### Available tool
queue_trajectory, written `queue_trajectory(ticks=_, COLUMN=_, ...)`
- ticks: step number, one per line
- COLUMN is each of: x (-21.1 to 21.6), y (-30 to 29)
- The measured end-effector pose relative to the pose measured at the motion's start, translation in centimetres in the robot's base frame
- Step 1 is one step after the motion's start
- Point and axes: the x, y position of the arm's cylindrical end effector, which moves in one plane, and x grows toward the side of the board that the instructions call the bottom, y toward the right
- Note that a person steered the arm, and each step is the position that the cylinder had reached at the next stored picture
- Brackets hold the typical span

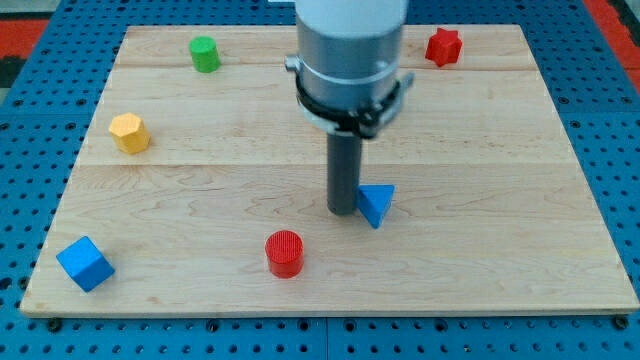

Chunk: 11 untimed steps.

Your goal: Push the red circle close to the yellow hexagon

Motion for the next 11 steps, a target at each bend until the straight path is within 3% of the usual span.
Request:
queue_trajectory(ticks=1, x=4.5, y=2.5)
queue_trajectory(ticks=2, x=8.8, y=-1.2)
queue_trajectory(ticks=3, x=8.6, y=-7.9)
queue_trajectory(ticks=4, x=4.0, y=-11.0)
queue_trajectory(ticks=5, x=1.1, y=-10.4)
queue_trajectory(ticks=7, x=8.4, y=-8.2)
queue_trajectory(ticks=8, x=6.9, y=-3.7)
queue_trajectory(ticks=11, x=0.0, y=-15.4)
